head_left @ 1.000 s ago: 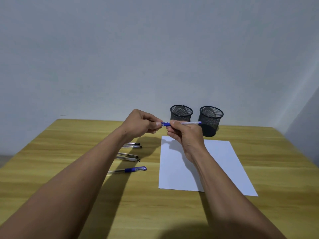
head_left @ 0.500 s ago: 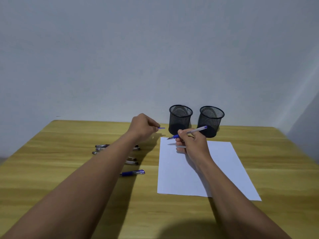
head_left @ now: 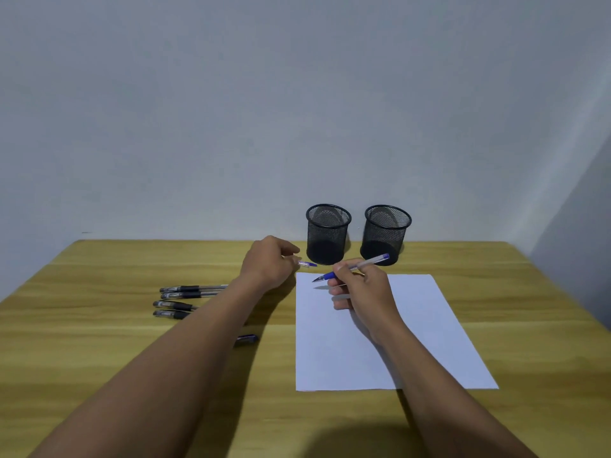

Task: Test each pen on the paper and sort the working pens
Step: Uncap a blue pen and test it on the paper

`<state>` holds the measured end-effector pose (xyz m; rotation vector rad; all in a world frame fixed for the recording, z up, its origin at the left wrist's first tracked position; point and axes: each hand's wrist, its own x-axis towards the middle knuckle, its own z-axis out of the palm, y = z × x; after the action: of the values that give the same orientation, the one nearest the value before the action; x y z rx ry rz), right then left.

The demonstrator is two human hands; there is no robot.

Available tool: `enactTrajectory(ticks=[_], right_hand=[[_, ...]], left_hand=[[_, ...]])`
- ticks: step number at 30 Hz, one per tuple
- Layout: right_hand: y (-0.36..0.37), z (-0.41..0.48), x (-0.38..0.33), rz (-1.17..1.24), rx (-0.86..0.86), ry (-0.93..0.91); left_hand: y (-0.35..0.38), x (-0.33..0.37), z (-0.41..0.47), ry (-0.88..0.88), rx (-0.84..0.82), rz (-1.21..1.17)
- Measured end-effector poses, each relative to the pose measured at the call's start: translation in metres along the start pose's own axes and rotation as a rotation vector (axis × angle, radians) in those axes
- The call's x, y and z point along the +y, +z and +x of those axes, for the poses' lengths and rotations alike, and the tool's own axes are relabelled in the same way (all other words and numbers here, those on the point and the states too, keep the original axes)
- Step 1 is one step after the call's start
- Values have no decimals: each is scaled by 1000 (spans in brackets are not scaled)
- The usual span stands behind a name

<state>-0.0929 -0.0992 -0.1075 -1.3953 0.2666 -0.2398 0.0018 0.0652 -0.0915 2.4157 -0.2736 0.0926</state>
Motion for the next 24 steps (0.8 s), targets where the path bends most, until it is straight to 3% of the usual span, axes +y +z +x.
enactTrajectory(ticks=[8,16,24], right_hand=[[1,-1,2,-152,-5,-49],[21,16,6,-349,-29,-180],[21,27,24,-391,-58,-143]], left_hand=[[-16,-7,-35,73,-275,447],[-11,-9,-34,96,-272,449],[-11,-12,-33,101,-276,453]])
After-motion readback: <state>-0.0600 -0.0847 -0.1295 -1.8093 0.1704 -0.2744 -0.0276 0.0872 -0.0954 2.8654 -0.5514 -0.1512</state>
